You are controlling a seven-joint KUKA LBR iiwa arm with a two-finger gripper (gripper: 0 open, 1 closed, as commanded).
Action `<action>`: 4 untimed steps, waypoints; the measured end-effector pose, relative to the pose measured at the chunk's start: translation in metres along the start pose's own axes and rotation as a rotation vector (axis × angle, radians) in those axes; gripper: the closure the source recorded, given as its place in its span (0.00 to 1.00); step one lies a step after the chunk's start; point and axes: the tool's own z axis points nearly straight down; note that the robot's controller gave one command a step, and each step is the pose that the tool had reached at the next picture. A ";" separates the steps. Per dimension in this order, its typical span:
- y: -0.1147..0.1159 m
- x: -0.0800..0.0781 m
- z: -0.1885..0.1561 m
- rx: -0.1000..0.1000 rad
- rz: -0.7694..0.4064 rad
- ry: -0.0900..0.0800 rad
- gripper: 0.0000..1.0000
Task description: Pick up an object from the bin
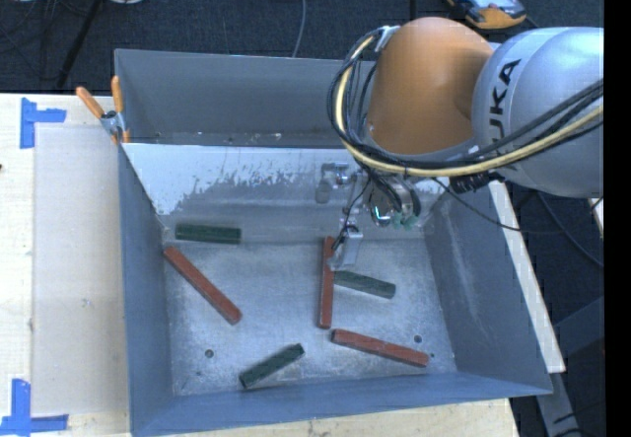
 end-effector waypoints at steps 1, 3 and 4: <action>0.000 -0.001 -0.005 -0.001 0.001 -0.008 0.00; -0.040 0.033 0.088 -0.001 0.014 -0.007 0.00; -0.026 0.039 0.122 0.000 0.032 -0.007 0.00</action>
Offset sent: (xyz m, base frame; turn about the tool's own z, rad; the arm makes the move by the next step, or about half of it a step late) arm -0.0667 -0.0411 -0.1120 -0.1232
